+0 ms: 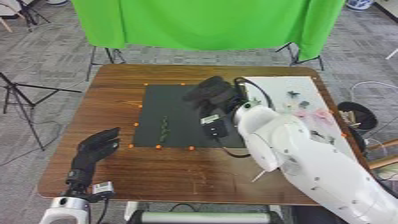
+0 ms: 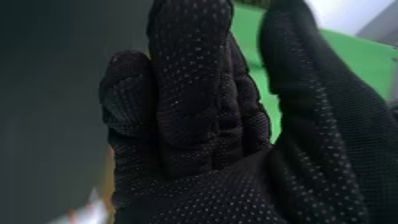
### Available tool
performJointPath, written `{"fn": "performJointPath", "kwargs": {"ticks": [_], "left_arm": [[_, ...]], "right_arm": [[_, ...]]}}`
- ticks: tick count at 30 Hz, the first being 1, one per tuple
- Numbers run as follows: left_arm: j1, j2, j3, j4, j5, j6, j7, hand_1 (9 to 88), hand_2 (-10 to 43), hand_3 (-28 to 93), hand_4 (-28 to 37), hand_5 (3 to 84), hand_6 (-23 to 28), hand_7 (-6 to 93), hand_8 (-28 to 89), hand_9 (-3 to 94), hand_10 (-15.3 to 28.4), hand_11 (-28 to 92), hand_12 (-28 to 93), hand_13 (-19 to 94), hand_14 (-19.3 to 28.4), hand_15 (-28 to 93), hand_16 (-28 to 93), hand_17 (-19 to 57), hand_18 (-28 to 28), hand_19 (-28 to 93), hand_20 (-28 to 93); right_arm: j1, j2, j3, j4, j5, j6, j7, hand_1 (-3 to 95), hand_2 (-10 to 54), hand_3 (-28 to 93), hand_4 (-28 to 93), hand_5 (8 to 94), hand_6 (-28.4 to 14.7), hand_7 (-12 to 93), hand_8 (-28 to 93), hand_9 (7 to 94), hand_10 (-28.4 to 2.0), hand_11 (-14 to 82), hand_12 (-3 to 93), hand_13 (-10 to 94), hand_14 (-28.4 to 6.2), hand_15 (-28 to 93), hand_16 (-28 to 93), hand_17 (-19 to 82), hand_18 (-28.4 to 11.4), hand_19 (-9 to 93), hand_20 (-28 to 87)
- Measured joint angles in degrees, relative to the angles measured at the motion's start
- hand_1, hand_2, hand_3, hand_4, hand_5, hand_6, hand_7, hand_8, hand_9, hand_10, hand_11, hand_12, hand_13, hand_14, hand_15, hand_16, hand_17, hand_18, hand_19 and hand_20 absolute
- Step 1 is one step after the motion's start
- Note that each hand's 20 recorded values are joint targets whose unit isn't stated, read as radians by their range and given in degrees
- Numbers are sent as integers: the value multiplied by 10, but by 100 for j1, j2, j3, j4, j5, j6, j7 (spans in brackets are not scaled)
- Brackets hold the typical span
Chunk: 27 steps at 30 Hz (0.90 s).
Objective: Arrange flowers
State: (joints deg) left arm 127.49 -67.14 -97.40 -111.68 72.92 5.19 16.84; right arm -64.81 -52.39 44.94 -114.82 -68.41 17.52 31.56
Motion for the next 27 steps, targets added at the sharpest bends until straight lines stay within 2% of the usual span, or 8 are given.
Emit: {"fn": "performJointPath", "kwargs": {"ticks": [2,9,13,20,27], "left_arm": [[4,1,-11,0,-1,-9,-3,385,-95,643,-139,460,3,191,-76,369,105,232,170,343,158,249,15,82,151,184,203],[4,3,-18,-5,-1,-24,-16,386,-95,642,-139,461,4,189,-76,369,105,229,172,342,158,245,17,82,151,181,205],[2,3,-22,-6,2,-43,-22,386,-95,641,-139,461,5,188,-75,370,106,229,173,343,158,243,19,83,151,179,205],[3,3,-43,-10,5,-72,-48,387,-95,639,-138,462,6,186,-75,369,105,228,174,344,158,242,19,83,151,181,207],[3,-4,-60,-19,13,-114,-83,388,-95,637,-138,461,6,186,-74,370,106,227,173,343,159,243,20,83,150,180,206]], "right_arm": [[-301,331,414,-160,-578,-89,0,411,-95,588,-136,649,-30,229,-72,785,-171,189,199,937,-51,380,239,744,-48,705,397],[-1672,1465,2083,-374,-2429,-798,115,367,-95,516,-256,654,-51,135,-61,780,-183,157,184,937,-56,377,259,737,-45,708,422],[-2435,1948,2861,-471,-3148,-1252,423,368,-95,557,-249,655,-55,119,-65,799,-181,156,183,937,-56,380,261,735,-45,713,425],[-3459,2256,3810,-550,-3890,-1976,1071,409,-95,553,-221,671,-20,130,-69,852,-169,171,189,937,-50,408,250,733,-44,734,422],[-3958,2337,3963,-451,-3883,-2210,1283,418,-95,564,-201,681,-8,132,-76,866,-165,169,190,937,-46,415,240,730,-44,752,417]]}}
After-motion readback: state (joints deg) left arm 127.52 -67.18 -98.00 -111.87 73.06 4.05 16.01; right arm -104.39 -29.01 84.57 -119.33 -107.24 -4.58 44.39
